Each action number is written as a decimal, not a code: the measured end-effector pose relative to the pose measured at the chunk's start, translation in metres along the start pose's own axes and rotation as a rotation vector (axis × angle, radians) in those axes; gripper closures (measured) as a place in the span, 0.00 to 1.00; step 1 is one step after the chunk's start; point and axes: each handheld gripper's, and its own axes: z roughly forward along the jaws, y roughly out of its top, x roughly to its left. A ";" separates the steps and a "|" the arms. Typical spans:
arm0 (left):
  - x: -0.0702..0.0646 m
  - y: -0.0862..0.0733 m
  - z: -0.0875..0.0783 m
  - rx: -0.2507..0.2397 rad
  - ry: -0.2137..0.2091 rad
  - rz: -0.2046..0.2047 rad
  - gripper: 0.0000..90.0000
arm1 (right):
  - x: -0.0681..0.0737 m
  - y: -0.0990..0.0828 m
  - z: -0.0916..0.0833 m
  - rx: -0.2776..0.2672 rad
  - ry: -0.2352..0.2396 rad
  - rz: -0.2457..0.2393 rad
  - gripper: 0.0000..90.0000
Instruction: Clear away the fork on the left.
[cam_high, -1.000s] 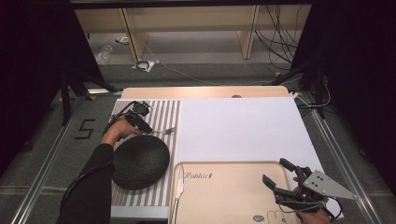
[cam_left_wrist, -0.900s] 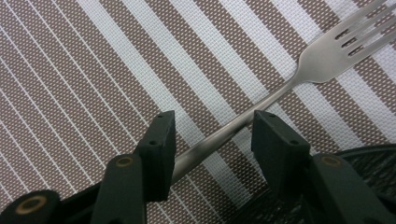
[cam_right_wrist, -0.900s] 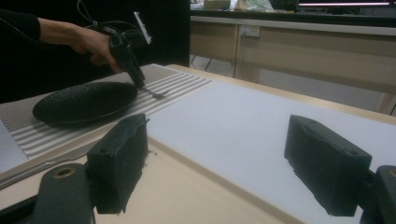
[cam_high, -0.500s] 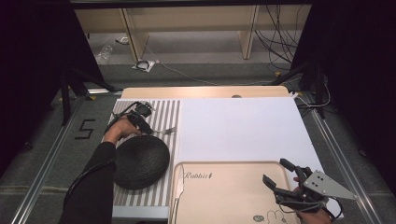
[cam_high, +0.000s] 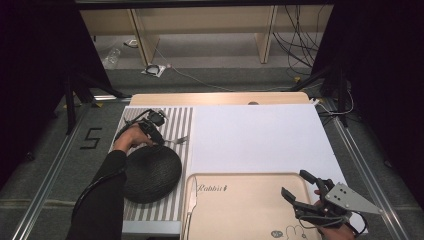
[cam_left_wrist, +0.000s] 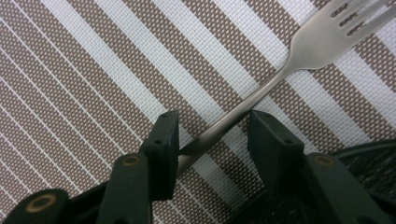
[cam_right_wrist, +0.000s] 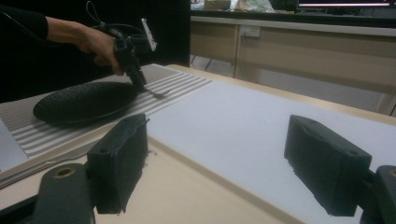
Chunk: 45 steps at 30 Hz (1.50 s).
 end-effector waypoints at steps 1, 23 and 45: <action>0.001 0.000 0.000 0.003 -0.004 -0.007 0.60 | 0.000 0.000 0.000 0.000 0.000 0.000 0.25; 0.013 -0.007 -0.001 -0.003 -0.067 -0.119 0.77 | 0.000 0.000 0.000 -0.008 0.002 -0.003 0.25; 0.010 -0.009 -0.001 -0.031 -0.046 -0.099 0.91 | 0.000 0.000 0.000 -0.005 0.001 -0.001 0.26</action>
